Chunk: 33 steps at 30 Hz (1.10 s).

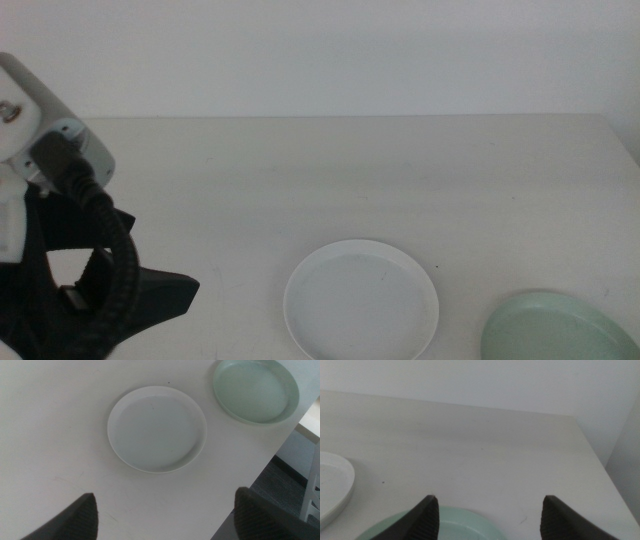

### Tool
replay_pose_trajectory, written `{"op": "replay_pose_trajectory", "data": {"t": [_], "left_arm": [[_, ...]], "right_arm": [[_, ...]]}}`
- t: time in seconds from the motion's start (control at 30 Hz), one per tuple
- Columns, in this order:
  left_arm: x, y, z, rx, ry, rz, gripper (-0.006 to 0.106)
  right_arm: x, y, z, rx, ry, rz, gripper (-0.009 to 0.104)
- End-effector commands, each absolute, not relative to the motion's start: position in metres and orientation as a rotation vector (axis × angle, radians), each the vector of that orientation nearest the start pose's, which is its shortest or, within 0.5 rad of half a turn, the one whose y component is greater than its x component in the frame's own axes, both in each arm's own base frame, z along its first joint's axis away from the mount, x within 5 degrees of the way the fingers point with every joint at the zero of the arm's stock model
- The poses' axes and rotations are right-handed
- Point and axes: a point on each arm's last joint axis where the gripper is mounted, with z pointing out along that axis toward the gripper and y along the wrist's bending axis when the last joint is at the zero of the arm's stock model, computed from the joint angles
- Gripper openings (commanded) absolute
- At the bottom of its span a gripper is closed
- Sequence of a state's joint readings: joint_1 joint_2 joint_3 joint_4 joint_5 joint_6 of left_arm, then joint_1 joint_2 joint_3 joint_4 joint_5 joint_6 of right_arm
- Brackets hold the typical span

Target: Stack the three bowls on top of each other.

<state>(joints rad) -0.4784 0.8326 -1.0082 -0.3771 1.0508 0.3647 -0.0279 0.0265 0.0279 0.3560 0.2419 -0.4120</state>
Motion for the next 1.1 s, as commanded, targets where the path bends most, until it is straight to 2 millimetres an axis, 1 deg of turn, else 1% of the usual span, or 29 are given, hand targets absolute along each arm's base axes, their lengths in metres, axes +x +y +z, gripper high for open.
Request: {"op": "replay_pose_trajectory", "data": {"t": [0.0,0.13,0.23,0.33,0.47,0.53,0.63,0.73,0.83,1.07], "left_arm": [[0.109,-0.090,0.397,0.854,2.088,-0.565,0.094],[0.109,-0.090,0.397,0.854,2.088,-0.565,0.094],[0.109,-0.090,0.397,0.854,2.088,-0.565,0.094],[0.109,-0.090,0.397,0.854,2.088,-0.565,0.094],[0.109,-0.090,0.397,0.854,2.088,-0.565,0.094],[0.109,-0.090,0.397,0.854,2.088,-0.565,0.094],[0.109,-0.090,0.397,0.854,2.088,-0.565,0.094],[0.109,-0.090,0.397,0.854,2.088,-0.565,0.094],[0.109,-0.090,0.397,0.854,2.088,-0.565,0.094],[0.109,-0.090,0.397,0.854,2.088,-0.565,0.094]], "right_arm": [[0.059,0.004,0.199,-0.087,1.707,-0.024,0.052],[0.059,0.008,0.224,-0.124,1.756,0.006,0.052],[0.061,0.010,0.248,-0.154,1.799,0.030,0.052],[0.066,0.012,0.274,-0.182,1.840,0.047,0.052],[0.076,0.014,0.300,-0.193,1.898,0.082,0.052],[0.080,0.015,0.308,-0.165,1.955,0.120,0.052],[0.086,0.014,0.322,-0.025,2.028,0.198,0.052],[0.093,0.011,0.326,0.073,2.120,0.217,0.052],[0.101,0.011,0.325,0.107,2.231,0.231,0.052],[0.121,0.014,0.303,0.125,2.470,0.290,0.052]]}}
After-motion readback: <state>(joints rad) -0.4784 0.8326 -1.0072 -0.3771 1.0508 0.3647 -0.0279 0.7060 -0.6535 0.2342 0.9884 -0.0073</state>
